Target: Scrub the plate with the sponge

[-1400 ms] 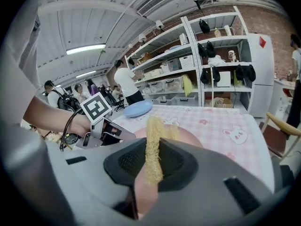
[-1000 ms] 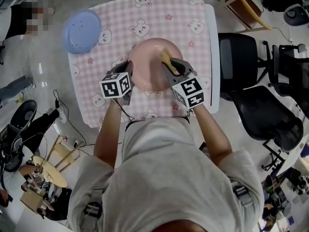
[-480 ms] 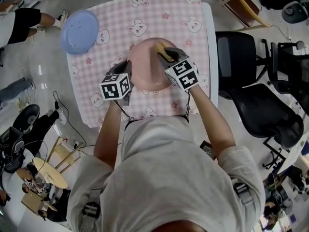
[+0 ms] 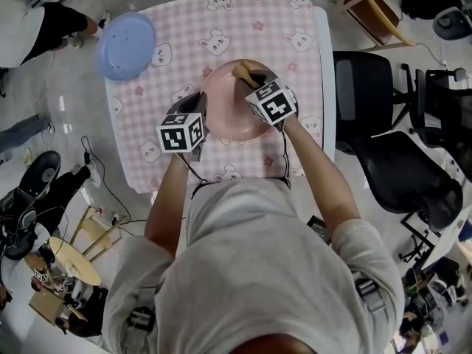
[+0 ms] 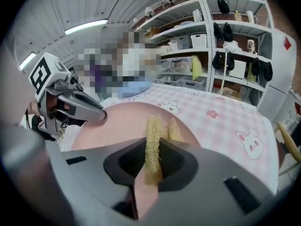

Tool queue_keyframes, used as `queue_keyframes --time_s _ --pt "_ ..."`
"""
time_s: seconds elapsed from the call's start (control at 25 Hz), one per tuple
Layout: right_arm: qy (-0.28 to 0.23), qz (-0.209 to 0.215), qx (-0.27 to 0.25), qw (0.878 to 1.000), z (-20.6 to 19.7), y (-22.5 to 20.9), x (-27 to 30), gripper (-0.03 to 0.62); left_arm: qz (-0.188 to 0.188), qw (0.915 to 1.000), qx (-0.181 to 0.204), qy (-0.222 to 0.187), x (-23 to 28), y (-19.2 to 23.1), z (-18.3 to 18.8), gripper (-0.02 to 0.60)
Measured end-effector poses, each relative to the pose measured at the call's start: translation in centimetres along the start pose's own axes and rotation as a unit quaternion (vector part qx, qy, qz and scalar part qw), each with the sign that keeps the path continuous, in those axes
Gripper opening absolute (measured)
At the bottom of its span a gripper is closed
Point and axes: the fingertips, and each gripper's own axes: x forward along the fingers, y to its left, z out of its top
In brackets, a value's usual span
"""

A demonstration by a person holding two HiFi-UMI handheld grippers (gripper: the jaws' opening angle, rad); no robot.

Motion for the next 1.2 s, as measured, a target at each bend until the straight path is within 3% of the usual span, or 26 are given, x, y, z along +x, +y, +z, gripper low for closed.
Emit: queue_keyframes --time_s 0.24,0.56,0.72,0.96,1.2 --pt "-0.002 0.021 0.000 1.000 0.8 1.2 0.4 0.069 -0.002 1.0000 0.009 -0.002 0.0 -0.6 0.2 0.037" --pt "-0.006 0.074 -0.056 0.996 2.0 5.3 1.4 0.069 0.000 0.9999 -0.011 -0.002 -0.1 -0.3 0.2 0.037" --pt "0.013 0.119 -0.091 0.989 1.1 8.2 1.6 0.069 -0.002 0.9998 -0.016 0.008 -0.1 -0.2 -0.3 0.036" --pt "0.028 0.146 -0.110 0.983 -0.5 10.2 1.5 0.069 -0.005 0.9997 -0.022 0.010 -0.4 0.1 -0.9 0.034" --pt "0.045 0.178 -0.139 0.973 -2.1 12.3 0.8 0.069 -0.017 0.9983 -0.056 0.008 0.0 0.3 -1.0 0.037"
